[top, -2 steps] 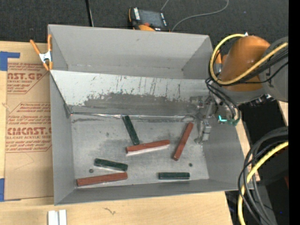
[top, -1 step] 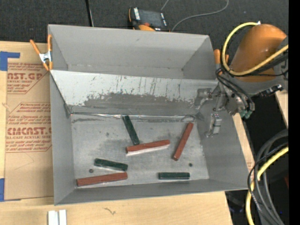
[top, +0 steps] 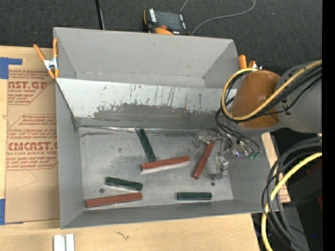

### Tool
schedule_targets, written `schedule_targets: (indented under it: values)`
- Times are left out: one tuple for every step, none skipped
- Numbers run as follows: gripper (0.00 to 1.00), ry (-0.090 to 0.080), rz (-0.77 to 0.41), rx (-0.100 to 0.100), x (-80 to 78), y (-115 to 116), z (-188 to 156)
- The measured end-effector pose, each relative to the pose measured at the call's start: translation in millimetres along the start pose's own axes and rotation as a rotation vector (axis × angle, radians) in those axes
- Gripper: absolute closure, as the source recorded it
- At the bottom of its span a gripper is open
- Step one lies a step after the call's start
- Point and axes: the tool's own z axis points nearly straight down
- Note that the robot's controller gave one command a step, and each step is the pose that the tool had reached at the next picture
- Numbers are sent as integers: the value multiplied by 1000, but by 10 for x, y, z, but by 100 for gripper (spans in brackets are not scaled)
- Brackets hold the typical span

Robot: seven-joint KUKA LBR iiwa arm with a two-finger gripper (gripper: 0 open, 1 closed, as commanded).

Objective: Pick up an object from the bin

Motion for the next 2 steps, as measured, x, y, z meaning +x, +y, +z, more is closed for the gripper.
schedule_targets:
  values:
    - [100,-5,1,3,-16,-9,-29]
    - [100,-13,-241,8,-257,244,-1597]
